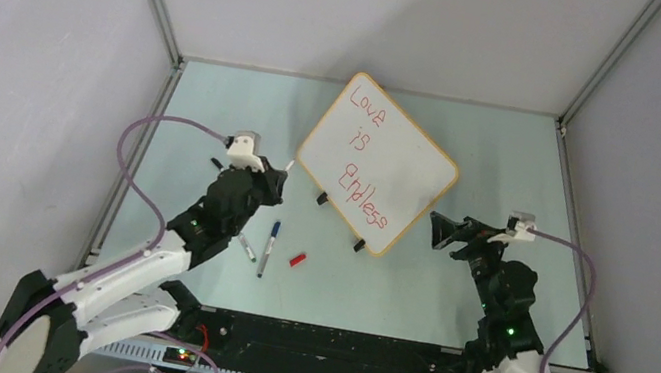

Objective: Write a sentence on the whiteboard
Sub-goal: Pick up the pen cap from the center of the board.

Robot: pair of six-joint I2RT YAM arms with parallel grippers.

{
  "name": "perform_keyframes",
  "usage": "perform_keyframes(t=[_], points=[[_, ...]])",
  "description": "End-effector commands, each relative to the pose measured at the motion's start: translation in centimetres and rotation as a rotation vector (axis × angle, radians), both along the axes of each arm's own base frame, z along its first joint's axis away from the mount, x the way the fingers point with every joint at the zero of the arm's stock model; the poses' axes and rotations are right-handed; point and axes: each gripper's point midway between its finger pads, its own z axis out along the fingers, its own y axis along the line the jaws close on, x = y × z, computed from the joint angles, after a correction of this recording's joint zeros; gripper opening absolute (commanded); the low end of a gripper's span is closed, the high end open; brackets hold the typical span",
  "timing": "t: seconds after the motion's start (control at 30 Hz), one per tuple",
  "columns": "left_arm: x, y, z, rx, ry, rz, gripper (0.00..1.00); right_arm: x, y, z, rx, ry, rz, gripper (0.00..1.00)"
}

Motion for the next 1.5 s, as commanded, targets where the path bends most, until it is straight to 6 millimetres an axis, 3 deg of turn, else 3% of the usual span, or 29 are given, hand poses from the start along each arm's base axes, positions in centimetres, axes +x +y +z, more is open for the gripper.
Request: perform_keyframes(t=[0.0, 0.03, 0.07, 0.1, 0.27, 0.3, 0.33, 0.37, 0.4, 0.43, 0.47, 0.5, 0.53, 0.57, 0.6, 0.63, 0.73, 0.77, 0.8, 0.83, 0.87, 0.9, 0.93, 0.97, 1.0, 1.13, 1.3, 1.47], points=[[-2.4, -0.1, 2.1, -0.079, -0.020, -0.067, 0.00, -3.1, 0.2, 0.8, -0.135, 0.063, 0.020, 0.98], [-3.3, 0.2, 2.5, -0.105, -0.015, -0.074, 0.00, -3.8, 0.7, 2.0, -0.143, 0.044, 0.052, 0.96], [-4.2, 0.2, 1.8, -0.099, 0.026, -0.094, 0.00, -4.8, 1.6, 1.3, -0.182, 0.076, 0.110, 0.95], [-4.8, 0.4, 2.6, -0.139, 0.023, -0.098, 0.00, -5.4, 2.4, 2.1, -0.191, 0.075, 0.153, 0.93], [-8.7, 0.8, 2.4, -0.159, 0.152, -0.164, 0.00, -9.1, 8.3, 2.1, -0.263, 0.147, 0.461, 0.83], [-9.2, 1.1, 3.6, -0.165, 0.136, -0.171, 0.00, -9.5, 9.7, 2.0, -0.291, 0.167, 0.495, 0.82], [-10.0, 1.7, 2.8, -0.134, 0.177, -0.166, 0.00, -9.2, 10.1, 2.9, -0.296, 0.164, 0.468, 0.82], [-10.4, 2.2, 4.2, -0.131, 0.151, -0.162, 0.00, -10.1, 11.9, 2.1, -0.335, 0.196, 0.510, 0.82], [-11.1, 2.9, 3.8, -0.094, 0.179, -0.158, 0.00, -9.2, 11.9, 3.0, -0.314, 0.215, 0.416, 0.82], [-11.4, 3.7, 5.3, -0.094, 0.148, -0.142, 0.00, -10.2, 13.5, 1.6, -0.323, 0.294, 0.415, 0.82], [-12.2, 4.6, 5.1, -0.059, 0.166, -0.135, 0.00, -8.7, 13.3, 1.8, -0.326, 0.316, 0.268, 0.84], [-12.8, 5.6, 5.8, -0.039, 0.164, -0.110, 0.00, -10.0, 14.3, 1.4, -0.270, 0.371, 0.237, 0.86], [-13.1, 6.3, 6.4, -0.025, 0.146, -0.099, 0.00, -8.8, 14.3, 1.8, -0.259, 0.347, 0.102, 0.87], [-13.4, 7.4, 7.0, -0.003, 0.136, -0.062, 0.00, -10.2, 15.5, 1.7, -0.175, 0.372, 0.081, 0.86], [-13.4, 8.5, 7.4, 0.022, 0.111, -0.023, 0.00, -9.7, 15.9, 2.3, -0.156, 0.337, -0.009, 0.85], [-13.6, 9.2, 7.8, 0.035, 0.103, -0.004, 0.00, -10.8, 16.6, 2.1, -0.089, 0.366, -0.029, 0.85], [-13.5, 10.9, 8.2, 0.094, 0.079, 0.058, 0.00, -11.1, 19.5, 1.9, -0.010, 0.418, -0.119, 0.86], [-13.5, 11.3, 8.2, 0.105, 0.079, 0.069, 0.00, -11.1, 19.4, 1.2, 0.007, 0.450, -0.160, 0.87], [-13.4, 11.9, 8.2, 0.125, 0.072, 0.097, 0.00, -11.0, 20.9, 0.8, 0.006, 0.483, -0.182, 0.90], [-13.4, 12.3, 8.1, 0.139, 0.072, 0.116, 0.00, -11.0, 21.2, 1.3, 0.045, 0.519, -0.226, 0.92], [-13.3, 13.3, 8.3, 0.153, 0.056, 0.166, 0.00, -11.1, 21.9, -0.9, 0.003, 0.573, -0.266, 0.95], [-13.2, 13.8, 8.1, 0.160, 0.053, 0.191, 0.00, -11.0, 22.2, -0.4, 0.022, 0.606, -0.304, 0.96], [-13.3, 14.7, 8.4, 0.161, 0.028, 0.234, 0.00, -11.2, 22.4, -2.5, -0.046, 0.646, -0.345, 0.97], [-13.2, 15.0, 8.3, 0.167, 0.016, 0.249, 0.00, -11.4, 23.2, -2.2, -0.018, 0.687, -0.364, 0.96], [-13.4, 15.7, 8.6, 0.157, -0.008, 0.279, 0.00, -11.3, 23.7, -3.5, -0.049, 0.701, -0.388, 0.93], [-13.7, 16.8, 8.5, 0.131, -0.047, 0.334, 0.00, -11.4, 26.1, -5.4, -0.019, 0.779, -0.385, 0.75], [-14.4, 18.5, 8.8, 0.076, -0.099, 0.423, 0.00, -10.8, 28.4, -8.8, -0.028, 0.912, -0.351, 0.70], [-14.4, 18.5, 8.5, 0.059, -0.114, 0.421, 0.00, -10.2, 31.1, -10.7, 0.000, 0.981, -0.300, 0.65]])
